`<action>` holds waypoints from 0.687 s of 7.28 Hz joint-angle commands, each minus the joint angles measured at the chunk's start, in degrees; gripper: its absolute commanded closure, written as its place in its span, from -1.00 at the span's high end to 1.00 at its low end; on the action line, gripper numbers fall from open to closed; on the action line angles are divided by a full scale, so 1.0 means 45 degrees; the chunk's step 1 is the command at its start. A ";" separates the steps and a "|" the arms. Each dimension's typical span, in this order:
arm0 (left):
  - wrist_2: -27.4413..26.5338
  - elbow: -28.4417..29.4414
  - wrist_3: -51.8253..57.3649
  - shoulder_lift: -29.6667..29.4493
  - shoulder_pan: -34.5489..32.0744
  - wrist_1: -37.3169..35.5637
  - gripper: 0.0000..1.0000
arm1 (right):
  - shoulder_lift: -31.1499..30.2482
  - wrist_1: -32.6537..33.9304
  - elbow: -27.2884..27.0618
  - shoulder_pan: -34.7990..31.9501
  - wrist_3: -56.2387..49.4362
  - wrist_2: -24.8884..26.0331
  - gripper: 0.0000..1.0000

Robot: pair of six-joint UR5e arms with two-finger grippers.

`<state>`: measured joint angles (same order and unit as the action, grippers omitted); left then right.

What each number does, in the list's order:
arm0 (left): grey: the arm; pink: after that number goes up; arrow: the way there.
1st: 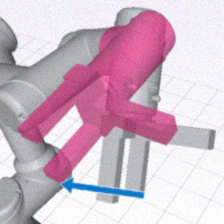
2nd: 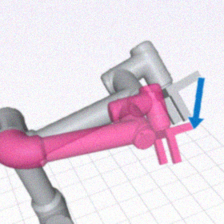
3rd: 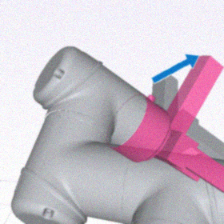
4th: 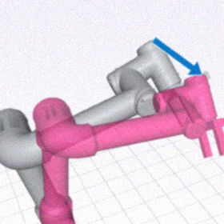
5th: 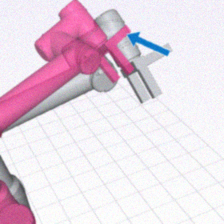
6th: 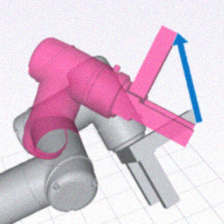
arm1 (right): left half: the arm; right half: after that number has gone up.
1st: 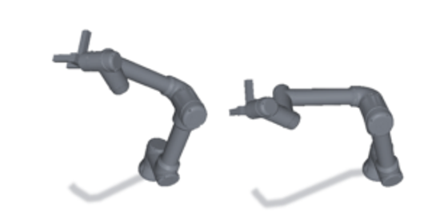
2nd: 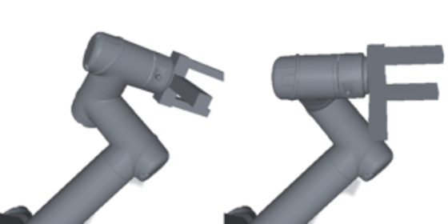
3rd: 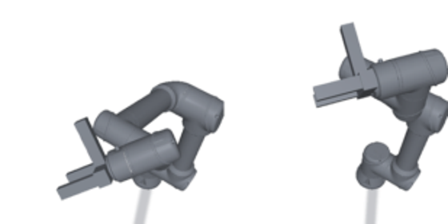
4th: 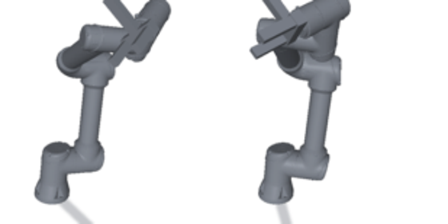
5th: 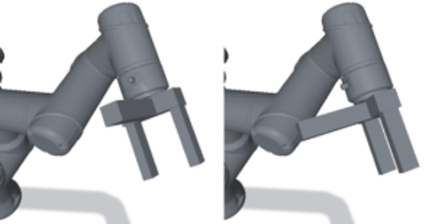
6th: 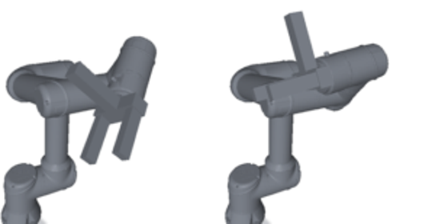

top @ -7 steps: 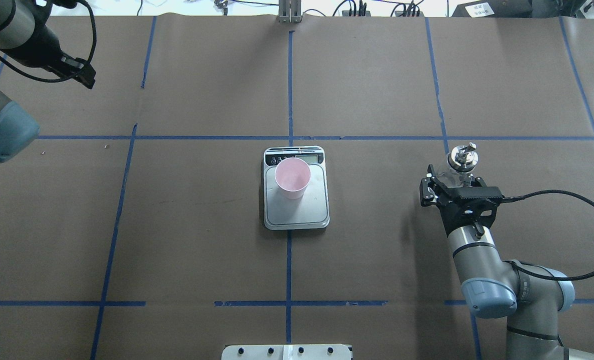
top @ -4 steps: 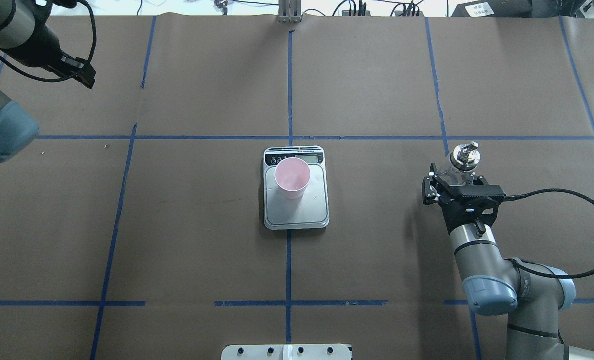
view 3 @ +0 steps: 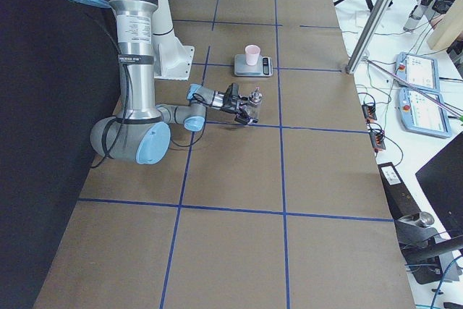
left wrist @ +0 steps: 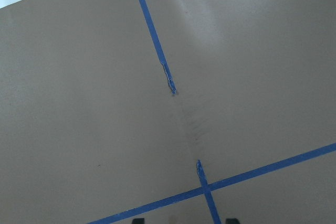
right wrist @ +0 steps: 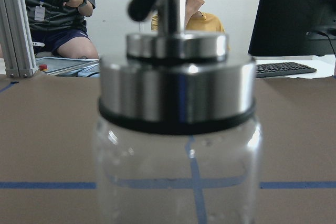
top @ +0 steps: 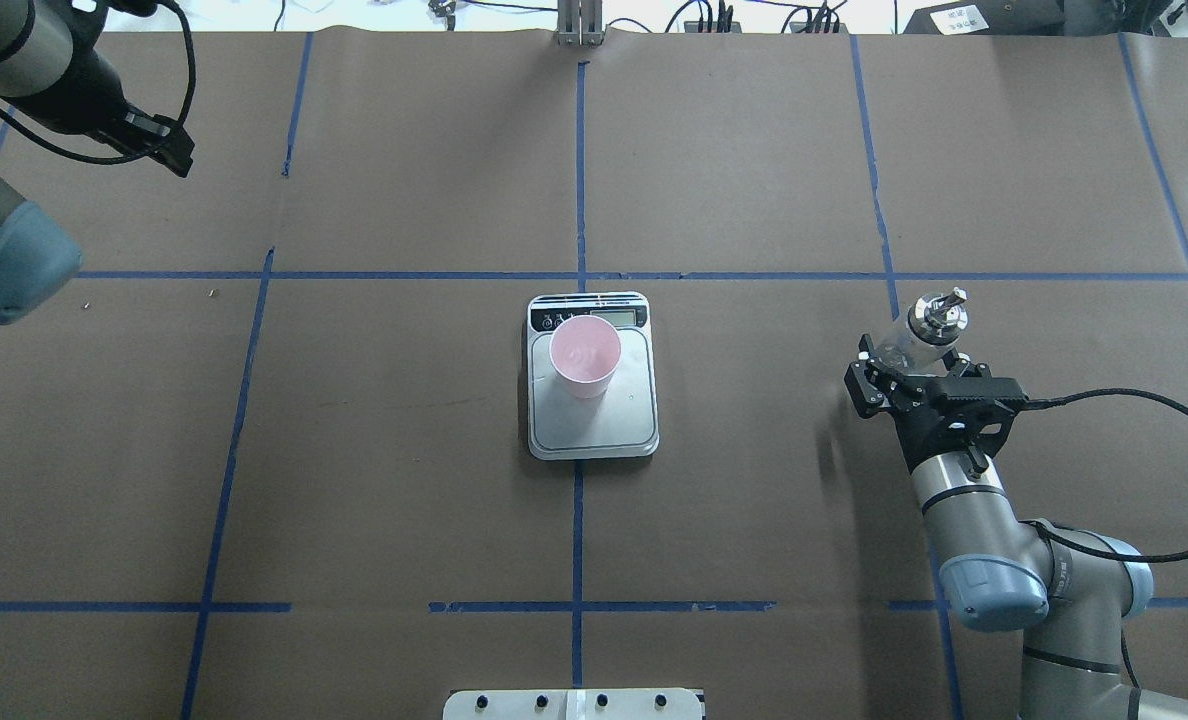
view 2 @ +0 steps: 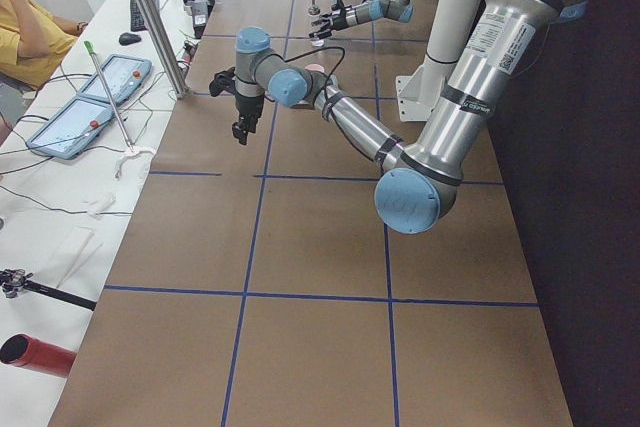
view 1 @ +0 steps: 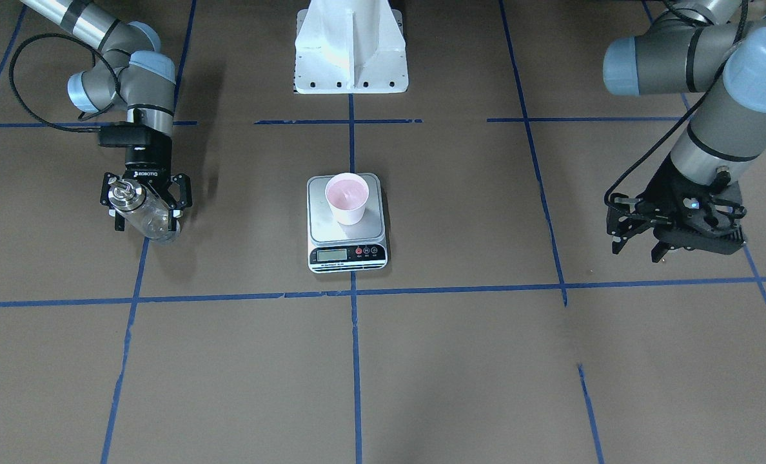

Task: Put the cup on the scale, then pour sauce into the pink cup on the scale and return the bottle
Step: 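Lower the bottle onto the table with the right gripper and release it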

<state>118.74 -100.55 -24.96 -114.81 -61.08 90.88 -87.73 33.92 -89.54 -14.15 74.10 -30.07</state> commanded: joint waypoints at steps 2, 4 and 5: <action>0.0000 0.0001 0.0000 0.0005 0.0000 0.0000 0.21 | -0.0016 -0.0702 -0.0078 0.0758 -0.0022 0.1286 1.00; 0.0000 -0.0038 -0.0019 0.0064 0.0000 0.0000 0.22 | -0.0016 -0.0721 -0.0179 0.1209 -0.0022 0.1738 1.00; 0.0000 -0.0057 -0.0020 0.0044 0.0000 0.0000 0.22 | -0.0325 -0.0741 -0.0199 0.1502 -0.0022 0.1953 1.00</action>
<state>118.74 -100.71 -25.02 -114.61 -61.09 90.88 -88.18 30.69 -90.27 -8.87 74.01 -22.56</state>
